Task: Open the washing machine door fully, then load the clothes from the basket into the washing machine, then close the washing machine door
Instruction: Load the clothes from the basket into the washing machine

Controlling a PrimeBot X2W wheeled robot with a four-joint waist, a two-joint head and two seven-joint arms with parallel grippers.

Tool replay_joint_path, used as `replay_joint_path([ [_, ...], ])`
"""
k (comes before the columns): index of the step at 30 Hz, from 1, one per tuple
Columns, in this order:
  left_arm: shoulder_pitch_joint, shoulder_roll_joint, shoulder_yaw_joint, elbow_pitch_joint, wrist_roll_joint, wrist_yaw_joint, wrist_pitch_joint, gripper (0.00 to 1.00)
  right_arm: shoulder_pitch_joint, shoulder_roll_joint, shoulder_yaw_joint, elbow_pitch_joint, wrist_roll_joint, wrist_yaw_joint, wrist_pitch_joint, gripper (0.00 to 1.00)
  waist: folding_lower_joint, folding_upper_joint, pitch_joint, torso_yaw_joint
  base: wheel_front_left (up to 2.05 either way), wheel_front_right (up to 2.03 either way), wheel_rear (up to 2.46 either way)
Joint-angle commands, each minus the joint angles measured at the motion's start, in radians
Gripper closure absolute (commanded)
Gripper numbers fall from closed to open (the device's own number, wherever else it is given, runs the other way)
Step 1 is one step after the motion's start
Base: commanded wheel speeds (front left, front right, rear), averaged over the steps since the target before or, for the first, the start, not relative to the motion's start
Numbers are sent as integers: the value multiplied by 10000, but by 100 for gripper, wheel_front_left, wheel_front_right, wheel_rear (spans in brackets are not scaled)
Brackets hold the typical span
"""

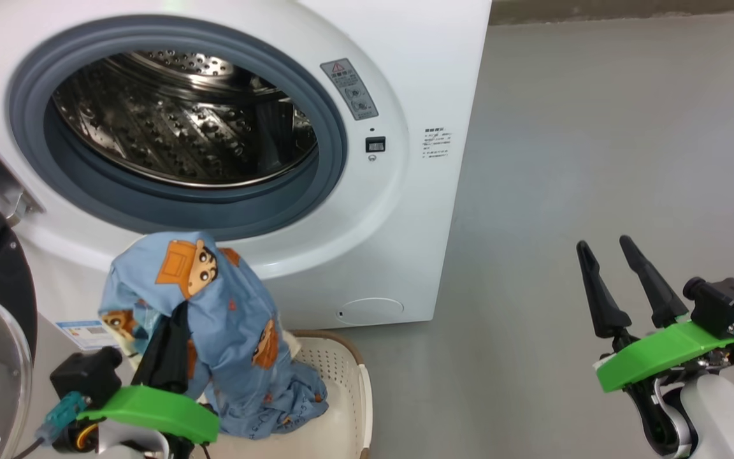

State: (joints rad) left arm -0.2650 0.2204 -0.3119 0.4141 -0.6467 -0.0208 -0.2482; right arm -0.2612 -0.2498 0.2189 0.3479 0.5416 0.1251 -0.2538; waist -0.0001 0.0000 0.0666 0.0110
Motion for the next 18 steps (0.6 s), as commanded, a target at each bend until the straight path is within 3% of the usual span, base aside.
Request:
replay_joint_path([
  [1,-111,276,404,-363,83,66,-135,100,71,-148,177,-197,56,56,-80,0,1,0,-51,-34,0,0,0],
  [18,589,345,728,-1945,550,614,-135,100,231,-140,79,-444,-340,56,-80,0,1,0,-133,-294,0,0,0],
])
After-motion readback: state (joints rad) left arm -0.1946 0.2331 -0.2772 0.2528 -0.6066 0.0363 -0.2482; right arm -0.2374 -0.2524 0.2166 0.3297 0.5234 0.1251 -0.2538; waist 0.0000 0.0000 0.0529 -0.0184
